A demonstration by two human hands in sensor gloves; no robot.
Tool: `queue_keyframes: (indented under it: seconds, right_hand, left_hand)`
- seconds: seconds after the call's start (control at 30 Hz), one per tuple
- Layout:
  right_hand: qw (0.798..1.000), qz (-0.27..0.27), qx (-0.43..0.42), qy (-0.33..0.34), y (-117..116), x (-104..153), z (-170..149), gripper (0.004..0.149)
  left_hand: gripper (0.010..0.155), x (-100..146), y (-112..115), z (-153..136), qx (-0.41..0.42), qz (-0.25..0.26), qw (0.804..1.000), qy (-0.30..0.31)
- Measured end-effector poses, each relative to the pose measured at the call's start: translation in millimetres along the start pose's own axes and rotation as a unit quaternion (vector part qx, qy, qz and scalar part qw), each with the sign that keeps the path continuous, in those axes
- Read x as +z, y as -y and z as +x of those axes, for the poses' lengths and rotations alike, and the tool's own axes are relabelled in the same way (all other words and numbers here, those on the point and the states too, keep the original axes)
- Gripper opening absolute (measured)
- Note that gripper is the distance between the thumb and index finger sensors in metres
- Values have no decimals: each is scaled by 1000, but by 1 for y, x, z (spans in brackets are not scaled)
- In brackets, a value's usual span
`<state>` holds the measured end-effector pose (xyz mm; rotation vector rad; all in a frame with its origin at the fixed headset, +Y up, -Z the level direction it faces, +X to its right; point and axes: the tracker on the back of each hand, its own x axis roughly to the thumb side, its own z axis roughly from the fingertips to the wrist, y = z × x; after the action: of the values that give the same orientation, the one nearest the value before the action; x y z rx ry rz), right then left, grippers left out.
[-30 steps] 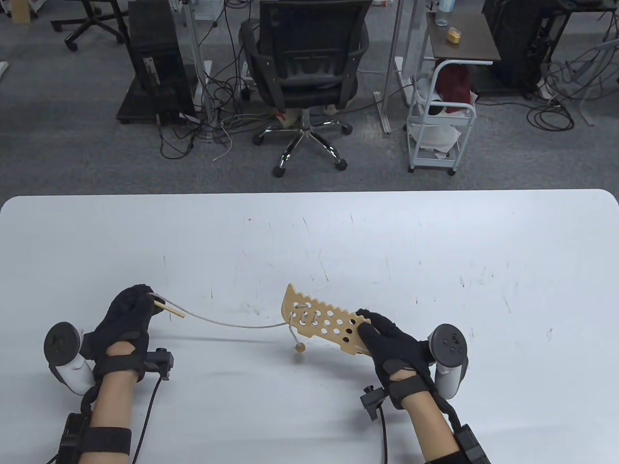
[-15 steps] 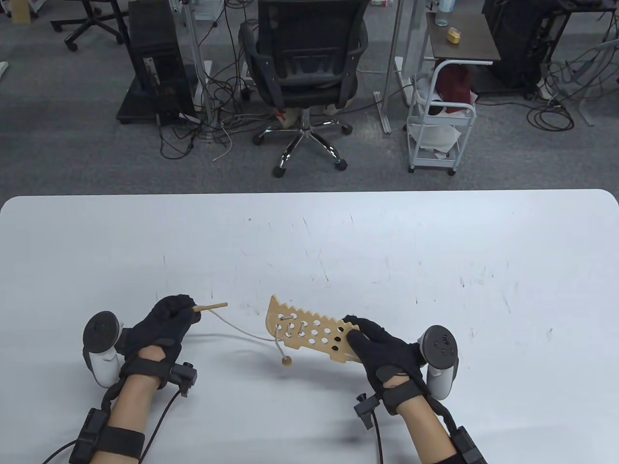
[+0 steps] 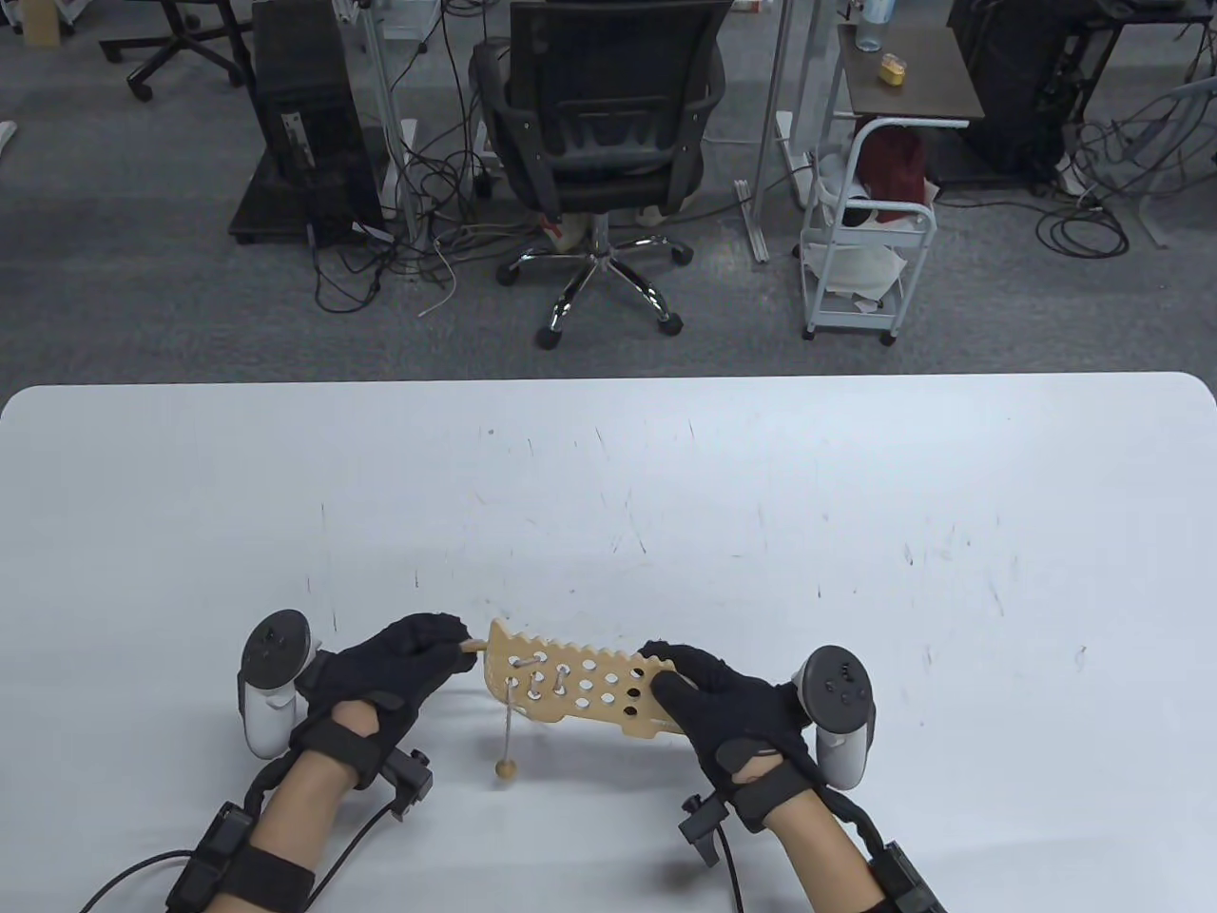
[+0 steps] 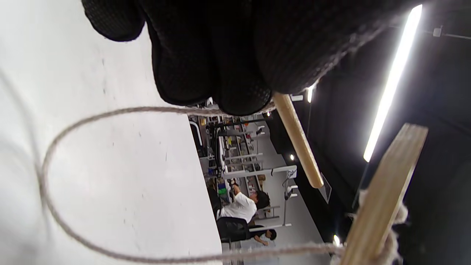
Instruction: Thread rope through all holes on crocodile lacing toy
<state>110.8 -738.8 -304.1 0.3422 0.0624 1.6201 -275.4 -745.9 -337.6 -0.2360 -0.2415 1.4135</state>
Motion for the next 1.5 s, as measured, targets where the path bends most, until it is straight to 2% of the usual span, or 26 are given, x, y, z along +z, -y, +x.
queue_keyframes:
  seconds: [0.3,0.63,1.07,1.17,1.3,1.5]
  right_hand:
    - [1000,14,-3,11,-5,0,2,47]
    - [999,36,-6,13,-12,0,4,47]
    - [998,61,-27,18,-18,0,7,47]
    - [997,63,-29,14,-18,-1,5,47]
    - [996,71,-52,9,-20,-2,4,47]
    - [996,71,-52,1,-21,-2,2,48]
  left_hand:
    - [41,-2,27,3,34,-70,997,14]
    - [42,-3,36,4,57,-99,993,18]
    - [41,-2,45,4,32,-82,996,14]
    - [41,-1,47,8,26,-61,998,18]
    - [42,0,53,11,16,-73,997,24]
    - [43,1,61,13,56,-93,993,35]
